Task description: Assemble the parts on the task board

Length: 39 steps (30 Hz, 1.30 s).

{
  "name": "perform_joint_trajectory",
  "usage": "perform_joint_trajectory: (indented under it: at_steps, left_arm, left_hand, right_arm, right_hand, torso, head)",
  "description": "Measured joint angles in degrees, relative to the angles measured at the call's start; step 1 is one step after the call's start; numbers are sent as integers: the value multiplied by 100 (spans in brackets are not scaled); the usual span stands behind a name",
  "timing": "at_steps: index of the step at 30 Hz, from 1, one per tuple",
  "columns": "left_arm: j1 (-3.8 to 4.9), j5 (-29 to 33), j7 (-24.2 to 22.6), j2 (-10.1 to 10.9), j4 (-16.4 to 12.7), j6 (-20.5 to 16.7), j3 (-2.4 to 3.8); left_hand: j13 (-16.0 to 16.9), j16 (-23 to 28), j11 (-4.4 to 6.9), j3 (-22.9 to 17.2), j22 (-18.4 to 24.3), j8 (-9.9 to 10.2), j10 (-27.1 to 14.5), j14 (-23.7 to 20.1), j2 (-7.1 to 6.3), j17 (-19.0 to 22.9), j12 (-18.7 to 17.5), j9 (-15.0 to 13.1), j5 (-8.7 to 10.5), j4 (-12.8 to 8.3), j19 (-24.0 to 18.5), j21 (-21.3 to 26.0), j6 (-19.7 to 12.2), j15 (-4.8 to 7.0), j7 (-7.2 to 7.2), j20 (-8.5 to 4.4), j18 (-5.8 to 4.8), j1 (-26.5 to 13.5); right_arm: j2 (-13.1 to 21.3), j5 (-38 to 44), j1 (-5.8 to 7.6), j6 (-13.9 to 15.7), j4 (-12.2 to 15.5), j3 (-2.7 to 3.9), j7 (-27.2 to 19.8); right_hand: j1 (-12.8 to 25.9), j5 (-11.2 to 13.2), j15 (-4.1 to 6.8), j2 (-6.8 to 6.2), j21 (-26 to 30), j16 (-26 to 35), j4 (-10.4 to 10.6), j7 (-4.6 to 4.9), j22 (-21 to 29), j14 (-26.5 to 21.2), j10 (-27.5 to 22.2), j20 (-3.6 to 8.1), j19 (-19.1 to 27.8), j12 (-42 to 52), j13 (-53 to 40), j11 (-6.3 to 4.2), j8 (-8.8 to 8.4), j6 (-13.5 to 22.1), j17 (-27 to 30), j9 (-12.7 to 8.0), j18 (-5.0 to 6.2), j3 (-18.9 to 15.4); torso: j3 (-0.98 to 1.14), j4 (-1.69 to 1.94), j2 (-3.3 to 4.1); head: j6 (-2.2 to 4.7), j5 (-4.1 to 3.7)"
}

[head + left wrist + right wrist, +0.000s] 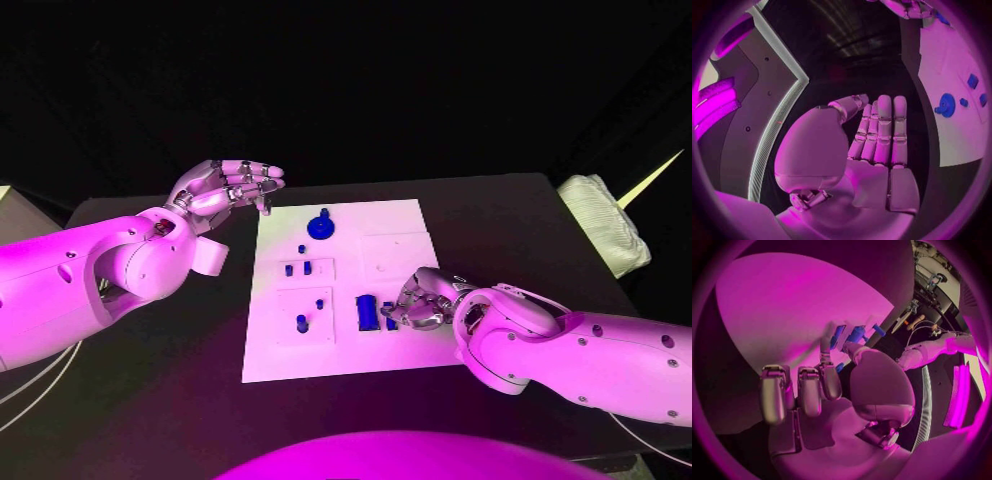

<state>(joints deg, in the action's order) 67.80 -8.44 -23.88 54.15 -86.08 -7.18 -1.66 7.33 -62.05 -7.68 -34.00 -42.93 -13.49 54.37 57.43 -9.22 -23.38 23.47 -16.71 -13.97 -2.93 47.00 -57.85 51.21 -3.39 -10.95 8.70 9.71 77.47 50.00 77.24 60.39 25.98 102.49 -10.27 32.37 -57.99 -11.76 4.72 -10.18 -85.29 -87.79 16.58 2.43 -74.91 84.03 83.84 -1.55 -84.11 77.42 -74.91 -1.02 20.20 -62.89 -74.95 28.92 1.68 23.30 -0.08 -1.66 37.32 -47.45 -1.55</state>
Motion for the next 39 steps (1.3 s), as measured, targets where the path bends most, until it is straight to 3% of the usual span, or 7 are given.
perform_joint_trajectory:
  at_steps: [8,15,20,23,28,32,39]
  left_arm:
    - [0,0,4,-2,2,1,0]
    - [0,0,-6,-29,50,1,0]
    - [-6,41,-45,-120,194,-16,-1]
    - [-33,120,-89,-252,351,-41,-1]
    - [-118,437,-188,-585,747,-149,-5]
    - [-166,871,-319,-883,1136,-315,-6]
    - [-215,1265,-525,-1287,1895,-495,-3]
  left_hand:
    - [0,0,0,0,0,0,0,0,0,0,0,0,0,0,0,0,0,0,0,0,0,0]
    - [-9,0,0,10,1,0,0,0,-16,0,22,5,0,43,0,0,0,0,0,0,0,-77]
    - [-12,0,10,342,186,23,-53,-132,-199,-7,76,5,0,374,-115,306,0,-63,0,115,0,-500]
    - [5,159,-32,591,444,23,-95,-489,-258,58,143,3,26,585,-296,754,-41,-113,-41,189,0,-559]
    - [-18,970,-52,757,1033,31,-86,-1027,-202,462,155,-5,86,813,-551,1728,-131,-223,-27,365,-1,-353]
    - [-277,1974,-132,747,1537,111,53,-1273,-202,871,-291,47,235,953,-772,2549,-332,-390,105,544,-1,-170]
    - [-364,3718,-303,1009,2419,142,15,-1307,-107,1333,-1288,224,266,1087,-718,3806,-391,-558,164,723,-1,45]
  right_arm:
    - [104,19,0,0,22,0,-30]
    - [321,-73,45,164,79,4,-331]
    - [428,-546,229,401,41,29,-1069]
    - [387,-1139,375,523,-249,52,-1734]
    - [98,-2471,548,605,-1075,101,-2826]
    - [-280,-3665,624,559,-1893,191,-3698]
    - [-890,-5112,640,247,-3048,278,-4721]
  right_hand:
    - [-294,165,0,-106,50,0,-260,27,1,0,0,0,0,-49,0,0,0,28,1,14,0,91]
    - [-373,214,-98,-190,437,56,-251,250,-4,-10,8,-23,17,-326,0,116,-278,549,1,-110,0,-46]
    - [-437,-353,-188,-221,959,186,-166,378,-4,-2,-52,-135,10,-675,-1,261,-482,791,1,-162,2,-245]
    - [-707,-390,-203,-146,1740,392,-224,412,-3,-6,-304,-185,40,-1209,-4,275,-528,825,2,-162,194,-263]
    - [-1330,82,-400,-12,6137,2744,-488,567,744,-848,-1960,-367,1399,-4500,1587,473,-695,1085,2479,-189,810,103]
    - [-1464,133,-611,-90,7352,4449,-530,691,1613,-1770,-2545,-568,1943,-5574,2684,656,-714,1224,3607,-225,809,397]
    - [-1533,211,-1048,-172,8107,6508,-654,925,3430,-2710,-2473,-1045,2891,-6809,4829,903,-873,1251,4647,-377,897,678]
  torso:
    - [3,1,-2]
    - [5,-6,-15]
    - [-9,-15,-54]
    - [-32,-16,-105]
    - [-88,-16,-237]
    - [-127,-19,-340]
    - [-137,-51,-483]
  head:
    - [-2,-1]
    - [52,16]
    - [137,4]
    - [205,-5]
    - [371,-12]
    - [537,20]
    - [769,70]
